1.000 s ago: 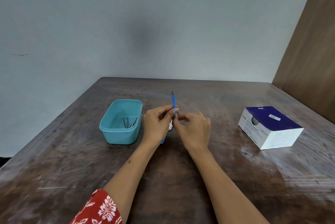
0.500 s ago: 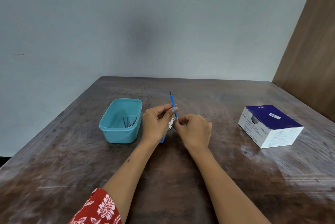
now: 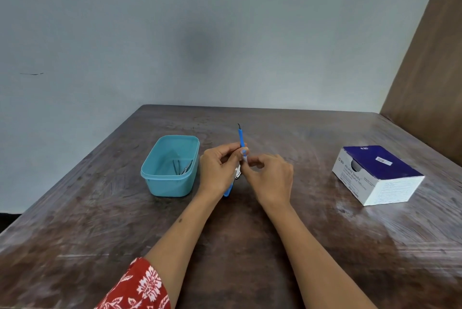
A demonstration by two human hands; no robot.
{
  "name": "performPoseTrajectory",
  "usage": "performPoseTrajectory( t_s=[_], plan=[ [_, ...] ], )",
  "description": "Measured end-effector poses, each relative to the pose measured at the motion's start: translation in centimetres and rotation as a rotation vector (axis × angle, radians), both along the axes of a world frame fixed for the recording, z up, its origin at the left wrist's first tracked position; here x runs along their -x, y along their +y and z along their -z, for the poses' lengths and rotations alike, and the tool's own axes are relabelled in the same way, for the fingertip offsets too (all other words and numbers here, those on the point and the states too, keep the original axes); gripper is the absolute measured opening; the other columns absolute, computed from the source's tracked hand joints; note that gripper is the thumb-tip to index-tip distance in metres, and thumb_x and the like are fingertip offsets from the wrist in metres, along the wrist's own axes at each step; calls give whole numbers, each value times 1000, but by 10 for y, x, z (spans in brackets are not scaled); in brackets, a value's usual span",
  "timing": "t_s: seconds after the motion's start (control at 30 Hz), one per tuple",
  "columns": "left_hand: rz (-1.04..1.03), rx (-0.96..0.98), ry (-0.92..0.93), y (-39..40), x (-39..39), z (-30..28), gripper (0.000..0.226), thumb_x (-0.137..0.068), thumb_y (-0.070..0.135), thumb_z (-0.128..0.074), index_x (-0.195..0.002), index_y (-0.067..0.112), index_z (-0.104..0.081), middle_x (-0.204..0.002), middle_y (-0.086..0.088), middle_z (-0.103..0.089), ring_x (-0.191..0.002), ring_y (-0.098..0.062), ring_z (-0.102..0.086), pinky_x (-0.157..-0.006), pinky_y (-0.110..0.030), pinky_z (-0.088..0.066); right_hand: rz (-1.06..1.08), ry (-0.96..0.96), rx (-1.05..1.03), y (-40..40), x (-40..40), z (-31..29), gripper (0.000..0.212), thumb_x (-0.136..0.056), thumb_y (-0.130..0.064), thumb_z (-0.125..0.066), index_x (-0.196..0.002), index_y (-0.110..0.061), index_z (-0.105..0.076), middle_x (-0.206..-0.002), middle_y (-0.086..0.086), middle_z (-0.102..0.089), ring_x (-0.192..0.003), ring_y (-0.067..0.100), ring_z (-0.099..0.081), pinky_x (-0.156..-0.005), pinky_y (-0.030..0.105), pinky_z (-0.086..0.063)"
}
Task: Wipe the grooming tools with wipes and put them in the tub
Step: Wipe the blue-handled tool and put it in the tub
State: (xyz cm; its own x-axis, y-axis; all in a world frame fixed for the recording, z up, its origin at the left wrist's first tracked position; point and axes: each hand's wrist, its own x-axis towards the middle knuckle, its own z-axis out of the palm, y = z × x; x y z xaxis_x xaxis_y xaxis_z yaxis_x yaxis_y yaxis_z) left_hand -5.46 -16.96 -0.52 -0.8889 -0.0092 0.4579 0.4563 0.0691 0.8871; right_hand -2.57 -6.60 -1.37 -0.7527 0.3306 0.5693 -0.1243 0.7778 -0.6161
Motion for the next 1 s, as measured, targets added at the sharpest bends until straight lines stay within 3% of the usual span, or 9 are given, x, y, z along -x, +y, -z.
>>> performPoseTrajectory(
  t_s=[0.1,0.27,0.4,0.57,0.73,0.9,1.0],
  plan=[
    [-10,13,3,1,1,1,17,-83,9,-66,-100,7,-72,-90,-2,-72,-82,-3,-68,-72,-12,-52,21,-99,-8,1,1,1,15,-80,-40,-66,-84,-29,-75,-82,-11,-73,-84,11,-62,-84,35,-41],
    [11,17,3,-1,3,3,17,-84,10,-66,-100,10,-72,-88,1,-72,-84,-5,-69,-74,-15,-54,-1,20,10,-1,-2,-1,12,-80,-38,-68,-82,-28,-75,-78,-10,-72,-79,10,-60,-79,34,-41],
    [-1,3,4,-1,3,3,17,-83,11,-66,-99,13,-72,-91,-2,-73,-86,-6,-69,-75,-15,-54,22,-156,2,1,-1,0,16,-81,-41,-64,-83,-28,-75,-81,-10,-72,-86,13,-62,-85,35,-39],
    [29,-24,-14,-1,4,3,19,-83,11,-66,-98,20,-71,-84,7,-72,-82,-4,-69,-70,-13,-53,-38,12,29,-1,-3,-3,14,-81,-36,-69,-84,-24,-75,-80,-8,-73,-80,12,-62,-80,41,-47],
    [20,-13,9,-1,4,5,16,-83,13,-67,-96,21,-71,-86,6,-73,-85,-5,-69,-73,-14,-53,-18,-143,9,1,-1,-2,16,-82,-39,-66,-87,-27,-75,-83,-9,-73,-85,12,-63,-86,39,-46],
    [51,-50,-18,-1,4,4,17,-83,9,-66,-95,20,-71,-85,5,-73,-83,-7,-70,-72,-16,-54,-38,6,19,-1,-3,-3,13,-82,-37,-68,-83,-27,-75,-81,-10,-73,-80,10,-60,-81,38,-46],
    [35,-36,-15,-1,5,5,15,-84,10,-66,-96,13,-72,-89,-2,-74,-85,-4,-69,-72,-13,-53,-17,-123,11,1,-2,-2,16,-82,-39,-66,-85,-27,-75,-81,-9,-73,-83,12,-62,-84,39,-46]
  ],
)
